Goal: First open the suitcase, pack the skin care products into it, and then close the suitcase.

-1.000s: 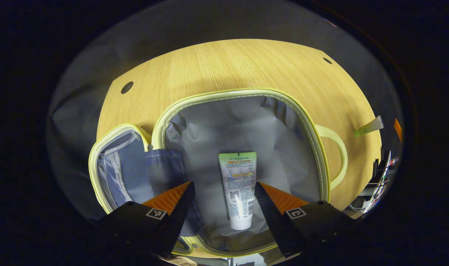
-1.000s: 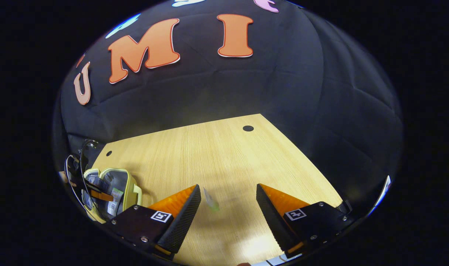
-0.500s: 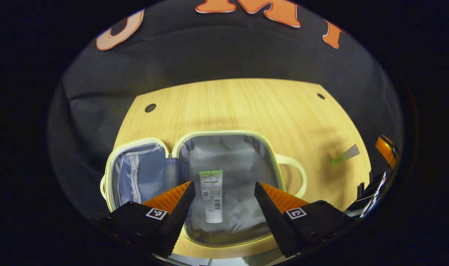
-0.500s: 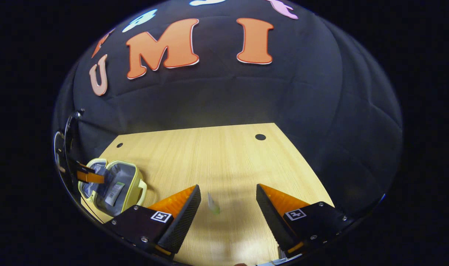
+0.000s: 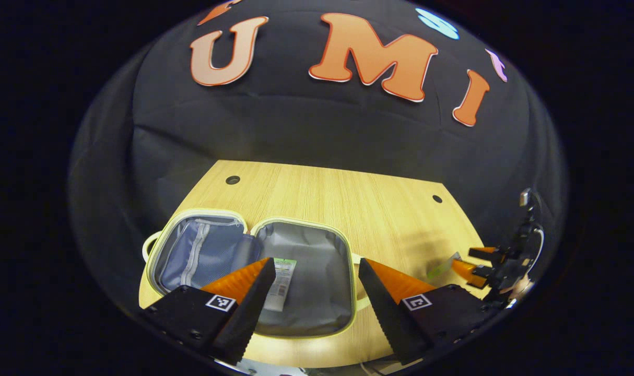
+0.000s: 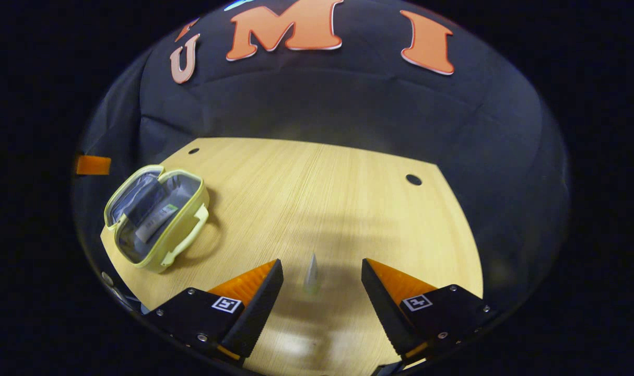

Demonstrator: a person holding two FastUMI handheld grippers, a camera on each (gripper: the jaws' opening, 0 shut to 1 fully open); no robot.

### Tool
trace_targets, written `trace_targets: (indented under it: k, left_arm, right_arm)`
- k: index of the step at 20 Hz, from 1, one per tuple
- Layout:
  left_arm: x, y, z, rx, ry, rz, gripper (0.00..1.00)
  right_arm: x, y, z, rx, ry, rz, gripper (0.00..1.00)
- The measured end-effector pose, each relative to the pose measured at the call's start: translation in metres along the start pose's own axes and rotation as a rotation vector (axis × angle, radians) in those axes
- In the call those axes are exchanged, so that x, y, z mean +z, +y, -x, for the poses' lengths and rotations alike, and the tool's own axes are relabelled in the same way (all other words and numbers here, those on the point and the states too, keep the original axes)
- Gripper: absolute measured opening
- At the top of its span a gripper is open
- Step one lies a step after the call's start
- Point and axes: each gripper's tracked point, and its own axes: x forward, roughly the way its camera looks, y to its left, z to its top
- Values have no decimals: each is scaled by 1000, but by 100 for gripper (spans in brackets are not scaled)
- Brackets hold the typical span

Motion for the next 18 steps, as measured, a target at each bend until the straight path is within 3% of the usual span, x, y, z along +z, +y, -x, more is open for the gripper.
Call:
trace_targets:
  k: [5, 7, 8, 10, 12, 13, 14, 16, 18]
  left_arm:
    - [-4, 21, 26, 77, -26, 45, 100]
    - [-3, 30, 32, 93, -34, 50, 100]
    - [-3, 35, 33, 102, -33, 49, 100]
    - [-3, 43, 34, 110, -24, 47, 100]
    - [-2, 49, 33, 107, -20, 37, 100]
    - [-2, 54, 30, 106, -13, 31, 100]
    - [-1, 57, 27, 102, -8, 24, 100]
    - [4, 64, 23, 84, -10, 1, 100]
    - [7, 74, 17, 65, -4, -21, 100]
  right_arm:
    - [-48, -2, -40, 25, 161, -28, 94]
    - [-62, 0, -48, 33, 189, -36, 88]
    - [-65, 1, -52, 31, 196, -39, 81]
    - [-67, 0, -56, 22, 207, -45, 57]
    - [-65, 2, -57, 18, 201, -53, 46]
    - [-64, 1, -56, 8, 205, -65, 46]
    - [-64, 6, -53, 17, 213, -81, 33]
    - [-59, 12, -41, 23, 221, -109, 28]
    - [-50, 31, -22, 47, 238, -147, 32]
